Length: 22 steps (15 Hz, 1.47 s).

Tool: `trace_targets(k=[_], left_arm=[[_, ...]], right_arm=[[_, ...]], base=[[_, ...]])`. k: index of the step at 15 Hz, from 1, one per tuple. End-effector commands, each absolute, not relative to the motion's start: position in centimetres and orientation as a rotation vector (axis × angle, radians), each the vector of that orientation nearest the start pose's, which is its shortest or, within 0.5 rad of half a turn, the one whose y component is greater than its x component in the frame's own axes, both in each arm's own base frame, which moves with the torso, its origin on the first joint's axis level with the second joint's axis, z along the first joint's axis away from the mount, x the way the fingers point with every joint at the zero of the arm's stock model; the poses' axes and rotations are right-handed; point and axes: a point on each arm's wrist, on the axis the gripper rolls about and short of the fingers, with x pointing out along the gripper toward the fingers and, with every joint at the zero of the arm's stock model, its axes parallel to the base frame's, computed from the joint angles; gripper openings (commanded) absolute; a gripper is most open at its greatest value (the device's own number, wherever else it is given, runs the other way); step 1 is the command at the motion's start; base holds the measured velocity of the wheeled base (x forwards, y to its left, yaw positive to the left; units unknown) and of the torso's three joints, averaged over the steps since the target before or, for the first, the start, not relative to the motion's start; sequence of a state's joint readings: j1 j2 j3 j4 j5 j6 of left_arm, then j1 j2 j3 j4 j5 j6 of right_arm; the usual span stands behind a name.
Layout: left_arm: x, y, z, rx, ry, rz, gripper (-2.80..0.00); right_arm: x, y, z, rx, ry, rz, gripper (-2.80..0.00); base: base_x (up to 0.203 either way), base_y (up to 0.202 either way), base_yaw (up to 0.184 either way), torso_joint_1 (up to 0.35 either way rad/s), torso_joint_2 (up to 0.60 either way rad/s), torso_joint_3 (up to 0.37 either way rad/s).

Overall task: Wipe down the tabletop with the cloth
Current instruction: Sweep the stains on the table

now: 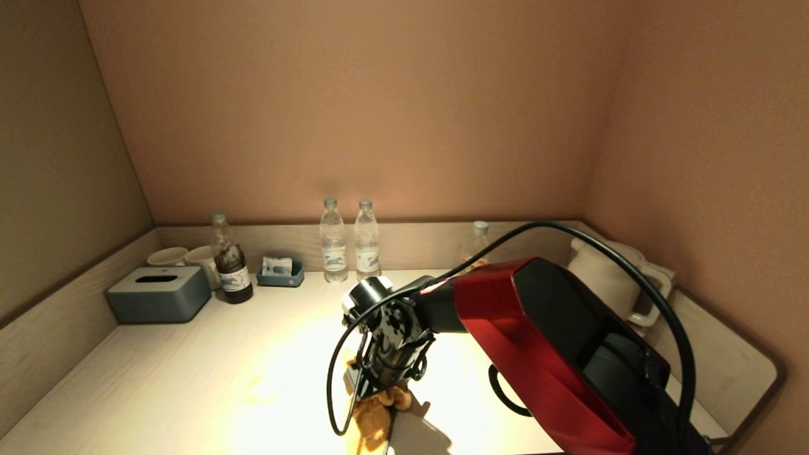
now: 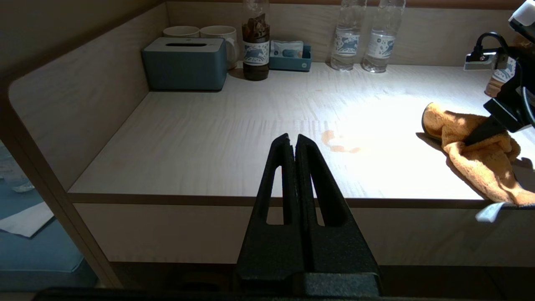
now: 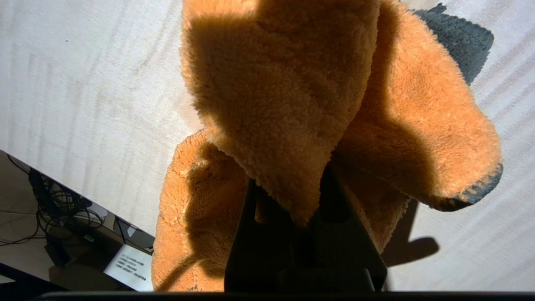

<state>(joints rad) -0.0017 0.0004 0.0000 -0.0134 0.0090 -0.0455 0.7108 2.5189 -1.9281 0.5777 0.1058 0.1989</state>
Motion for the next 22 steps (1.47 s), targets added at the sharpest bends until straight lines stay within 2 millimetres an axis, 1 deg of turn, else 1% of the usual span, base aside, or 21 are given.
trace_targets(k=[1, 5, 6, 7, 8, 9, 11, 13, 14, 15, 20, 21, 22], left_arm=[[-2.3, 0.0, 7.7, -0.046, -0.016, 0.007, -2.8], [-2.3, 0.0, 7.7, -0.046, -0.014, 0.007, -2.8], [-2.3, 0.0, 7.7, -0.046, -0.015, 0.007, -2.8], [-2.3, 0.0, 7.7, -0.046, -0.016, 0.007, -2.8], [-2.3, 0.0, 7.7, -0.046, -0.016, 0.007, -2.8], [-2.3, 0.0, 7.7, -0.046, -0.016, 0.007, -2.8], [-2.3, 0.0, 7.7, -0.046, -0.016, 0.007, -2.8], [-2.3, 0.0, 7.7, -0.046, -0.016, 0.007, -2.8], [-2.3, 0.0, 7.7, -0.046, -0.016, 0.007, -2.8], [-2.3, 0.0, 7.7, -0.046, -0.016, 0.007, -2.8], [-2.3, 0.0, 7.7, -0.046, -0.016, 0.007, -2.8], [-2.3, 0.0, 7.7, -0.046, -0.014, 0.007, -2.8], [-2.3, 0.0, 7.7, -0.046, -0.014, 0.007, -2.8]], right_arm=[[34.5, 32.2, 4.5, -0.252, 1.182, 0.655, -2.8], [33.0, 33.6, 4.7, -0.3, 1.175, 0.705, -2.8], [33.0, 33.6, 4.7, -0.3, 1.175, 0.705, -2.8], [32.3, 34.2, 4.8, -0.312, 1.171, 0.723, -2.8], [32.1, 34.7, 4.9, -0.319, 1.15, 0.729, -2.8], [32.1, 34.7, 4.8, -0.326, 1.14, 0.726, -2.8], [33.1, 35.4, 4.1, -0.337, 1.027, 0.686, -2.8], [33.4, 35.8, 3.8, -0.344, 0.987, 0.687, -2.8], [33.9, 36.5, 3.7, -0.339, 0.9, 0.707, -2.8], [34.0, 36.9, 3.4, -0.36, 0.86, 0.719, -2.8], [34.8, 37.0, 3.7, -0.364, 0.768, 0.743, -2.8], [35.3, 37.2, 3.3, -0.363, 0.737, 0.745, -2.8], [35.8, 36.8, 3.0, -0.363, 0.733, 0.732, -2.8]], base=[[0.0, 0.0, 0.0, 0.0, 0.0, 0.0], [0.0, 0.0, 0.0, 0.0, 0.0, 0.0], [0.0, 0.0, 0.0, 0.0, 0.0, 0.0], [0.0, 0.0, 0.0, 0.0, 0.0, 0.0], [0.0, 0.0, 0.0, 0.0, 0.0, 0.0], [0.0, 0.0, 0.0, 0.0, 0.0, 0.0], [0.0, 0.0, 0.0, 0.0, 0.0, 0.0], [0.0, 0.0, 0.0, 0.0, 0.0, 0.0], [0.0, 0.0, 0.0, 0.0, 0.0, 0.0], [0.0, 0.0, 0.0, 0.0, 0.0, 0.0], [0.0, 0.0, 0.0, 0.0, 0.0, 0.0], [0.0, 0.0, 0.0, 0.0, 0.0, 0.0], [0.0, 0.0, 0.0, 0.0, 0.0, 0.0]])
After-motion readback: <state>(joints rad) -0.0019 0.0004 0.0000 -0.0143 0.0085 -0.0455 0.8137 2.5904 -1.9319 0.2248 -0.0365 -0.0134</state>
